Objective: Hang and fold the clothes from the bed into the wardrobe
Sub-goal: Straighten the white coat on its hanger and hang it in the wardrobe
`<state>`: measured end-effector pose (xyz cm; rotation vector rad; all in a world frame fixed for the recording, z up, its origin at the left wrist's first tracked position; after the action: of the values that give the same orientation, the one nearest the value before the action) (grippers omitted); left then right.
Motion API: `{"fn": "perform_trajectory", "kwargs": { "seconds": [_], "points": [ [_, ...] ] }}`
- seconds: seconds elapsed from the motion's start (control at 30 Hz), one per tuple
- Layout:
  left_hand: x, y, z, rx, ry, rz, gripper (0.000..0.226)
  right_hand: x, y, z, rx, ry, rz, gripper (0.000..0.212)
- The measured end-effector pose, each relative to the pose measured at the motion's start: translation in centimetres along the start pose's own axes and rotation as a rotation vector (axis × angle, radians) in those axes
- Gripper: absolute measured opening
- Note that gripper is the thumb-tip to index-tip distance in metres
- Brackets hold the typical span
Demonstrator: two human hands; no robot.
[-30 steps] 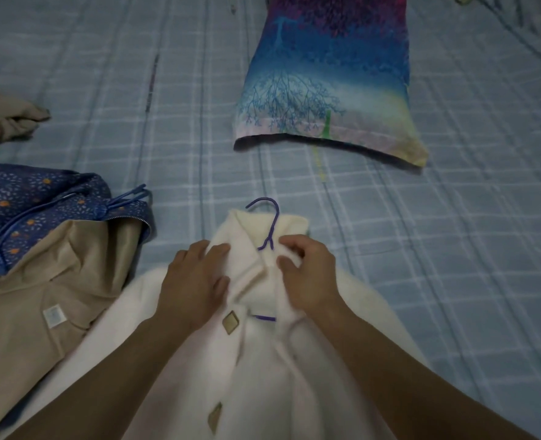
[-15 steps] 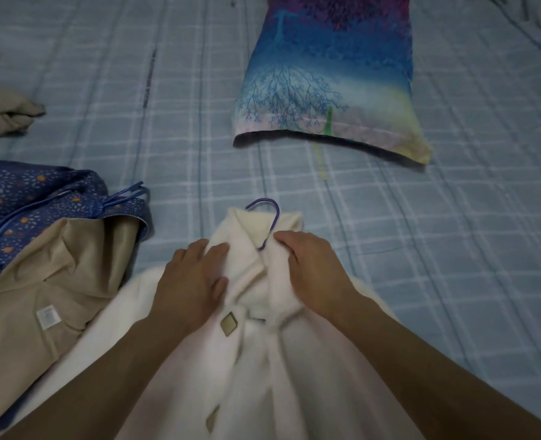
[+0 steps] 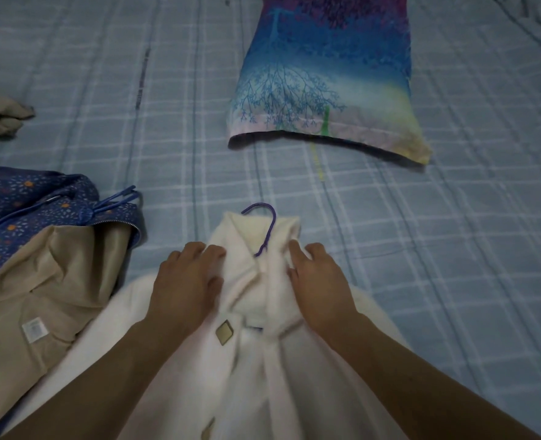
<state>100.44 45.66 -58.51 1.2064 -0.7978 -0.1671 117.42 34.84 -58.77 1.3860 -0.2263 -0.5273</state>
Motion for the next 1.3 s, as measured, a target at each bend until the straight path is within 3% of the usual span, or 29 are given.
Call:
{"fn": "perform_trajectory", "kwargs": {
  "seconds": [0.17,0.3,0.57,0.77,0.9,1.13,1.3],
  "points": [
    [0.4,-0.2,-0.3,0.012,-0.02,0.07,0.035,-0.1,0.1,0.2,0.007,-0.003,-0.044,0.053],
    [0.6,0.5,0.4,0.055,-0.086,0.09,0.04,-0.3,0.7,0.7,0.037,0.017,-0.082,0.045],
    [4.7,8.8,3.5,0.221,-0.23,0.025,0.031,-1.8,8.1,3.6,0.224,0.078,-0.068,0.025],
    [9.3,17.9,8.5,0.377,-0.308,-0.036,0.031,-3.7,17.6,8.1,0.378,0.146,-0.087,0.012],
    [13.6,25.3,13.4,0.522,-0.368,-0.018,0.029,-4.6,25.8,13.1,0.485,0.178,-0.206,0.037],
    [21.6,38.4,23.1,0.687,-0.465,-0.014,0.024,-8.7,42.2,23.2,0.679,0.293,-0.244,0.026],
    [26.5,46.9,30.8,0.799,-0.511,-0.037,0.017,-12.4,51.4,30.7,0.776,0.484,-0.247,0.015]
  ]
}}
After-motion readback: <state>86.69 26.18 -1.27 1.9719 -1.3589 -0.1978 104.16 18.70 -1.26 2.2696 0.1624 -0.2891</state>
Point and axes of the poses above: each hand's wrist, its own z-axis away from the middle knuckle, its own y-axis out of the back of the hand, x = y × z, the point moved 10 cm from there along -z, towards the middle knuckle, and after that the axes turned 7 degrees about z, right-handed, at the moved point
